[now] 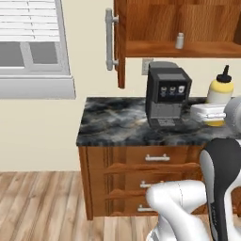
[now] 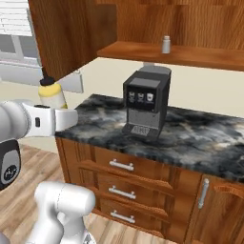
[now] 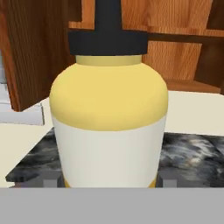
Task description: Move the shaker and mustard from the cabinet to the dining counter.
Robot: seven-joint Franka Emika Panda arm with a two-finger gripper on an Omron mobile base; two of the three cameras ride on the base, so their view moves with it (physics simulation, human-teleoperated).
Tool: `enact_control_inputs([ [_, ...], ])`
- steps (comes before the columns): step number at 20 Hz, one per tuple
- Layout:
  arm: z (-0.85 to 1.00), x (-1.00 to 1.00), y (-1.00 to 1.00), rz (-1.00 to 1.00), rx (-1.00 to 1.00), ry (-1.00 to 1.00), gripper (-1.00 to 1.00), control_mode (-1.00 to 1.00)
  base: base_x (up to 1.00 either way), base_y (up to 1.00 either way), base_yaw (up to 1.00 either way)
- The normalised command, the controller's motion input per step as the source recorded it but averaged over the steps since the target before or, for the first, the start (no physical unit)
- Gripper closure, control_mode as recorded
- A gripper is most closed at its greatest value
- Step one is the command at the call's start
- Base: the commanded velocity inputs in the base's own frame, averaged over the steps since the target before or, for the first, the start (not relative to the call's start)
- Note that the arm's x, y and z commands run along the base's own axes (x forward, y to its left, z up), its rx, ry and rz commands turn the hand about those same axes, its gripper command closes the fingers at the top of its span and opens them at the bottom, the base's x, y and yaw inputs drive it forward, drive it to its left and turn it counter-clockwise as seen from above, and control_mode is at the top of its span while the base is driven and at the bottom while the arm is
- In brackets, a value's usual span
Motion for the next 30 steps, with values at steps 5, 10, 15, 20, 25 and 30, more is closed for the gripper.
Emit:
enact_control_inputs([
  [5, 0.00, 0.00, 0.00, 0.00, 0.00, 0.00, 1.00, 1.00, -0.69, 0.75, 0.43],
  [10, 0.00, 0.00, 0.00, 0.00, 0.00, 0.00, 1.00, 1.00, -0.55, 0.67, 0.51],
  [15, 0.00, 0.00, 0.00, 0.00, 0.00, 0.00, 1.00, 1.00, -0.38, 0.75, 0.53],
  [20, 0.00, 0.00, 0.00, 0.00, 0.00, 0.00, 1.00, 1.00, -0.25, 0.66, 0.57],
  [25, 0.00, 0.00, 0.00, 0.00, 0.00, 0.00, 1.00, 1.00, -0.03, 0.58, 0.73],
  [30, 0.00, 0.00, 0.00, 0.00, 0.00, 0.00, 1.00, 1.00, 0.00, 0.52, 0.78],
])
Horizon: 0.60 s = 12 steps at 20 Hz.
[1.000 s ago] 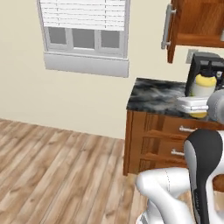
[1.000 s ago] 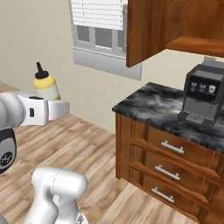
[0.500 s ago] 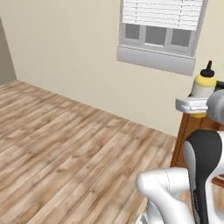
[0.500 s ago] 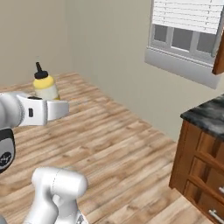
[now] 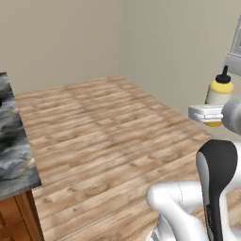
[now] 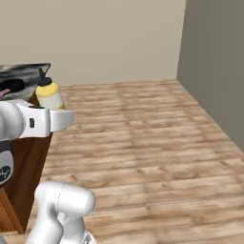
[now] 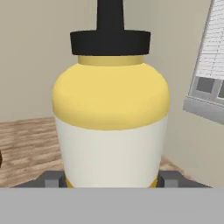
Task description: Move the shaker and mustard from the cabinet to the dining counter.
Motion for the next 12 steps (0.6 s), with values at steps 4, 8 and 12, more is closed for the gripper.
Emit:
enact_control_inputs([
  [4, 0.00, 0.00, 0.00, 0.00, 0.00, 0.00, 1.00, 1.00, 0.06, 0.21, 0.81],
  [8, 0.00, 0.00, 0.00, 0.00, 0.00, 0.00, 1.00, 1.00, 0.26, 0.05, 0.76],
  [12, 0.00, 0.00, 0.00, 0.00, 0.00, 0.00, 1.00, 1.00, 0.13, 0.00, 0.67],
])
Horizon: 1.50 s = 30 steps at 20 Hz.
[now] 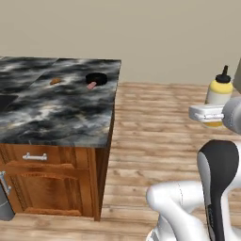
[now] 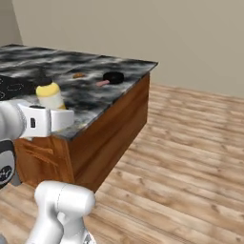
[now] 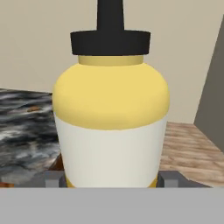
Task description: Move the shaker and mustard from the cabinet to the dining counter.
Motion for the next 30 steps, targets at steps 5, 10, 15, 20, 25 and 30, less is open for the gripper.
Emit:
enact_control_inputs([
  [5, 0.00, 0.00, 0.00, 0.00, 0.00, 0.00, 1.00, 1.00, 0.11, 0.07, 0.30],
  [10, 0.00, 0.00, 0.00, 0.00, 0.00, 0.00, 1.00, 1.00, 0.00, 0.29, 0.06],
  [15, 0.00, 0.00, 0.00, 0.00, 0.00, 0.00, 1.00, 1.00, 0.00, 0.81, 0.00],
  [20, 0.00, 0.00, 0.00, 0.00, 0.00, 0.00, 1.00, 1.00, 0.05, 1.00, -0.03],
  [25, 0.00, 0.00, 0.00, 0.00, 0.00, 0.00, 1.00, 1.00, 0.09, 0.97, -0.06],
  [30, 0.00, 0.00, 0.00, 0.00, 0.00, 0.00, 1.00, 1.00, 0.23, 0.79, -0.07],
])
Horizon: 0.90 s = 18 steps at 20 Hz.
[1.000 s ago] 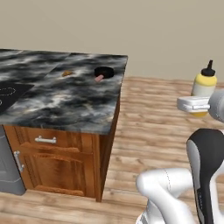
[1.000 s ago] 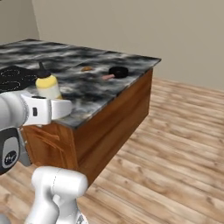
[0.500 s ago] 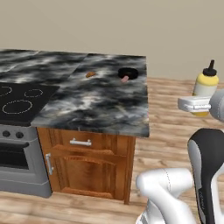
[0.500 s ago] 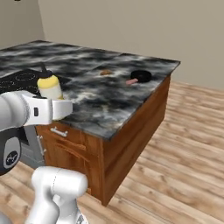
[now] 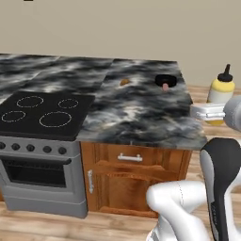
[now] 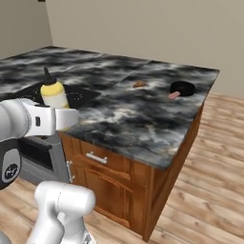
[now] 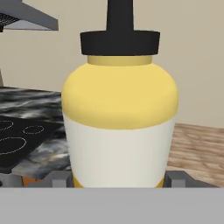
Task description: Move the shaker and mustard from the cabinet to the dining counter.
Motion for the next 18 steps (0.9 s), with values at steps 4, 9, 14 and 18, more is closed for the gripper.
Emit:
enact_control_inputs([
  [4, 0.00, 0.00, 0.00, 0.00, 0.00, 0.00, 1.00, 1.00, 0.34, 0.55, -0.09],
  [9, 0.00, 0.00, 0.00, 0.00, 0.00, 0.00, 1.00, 1.00, 0.42, 0.25, -0.13],
  [14, 0.00, 0.00, 0.00, 0.00, 0.00, 0.00, 1.00, 1.00, 0.59, 0.13, -0.14],
  [18, 0.00, 0.00, 0.00, 0.00, 0.00, 0.00, 1.00, 1.00, 0.71, 0.25, -0.12],
])
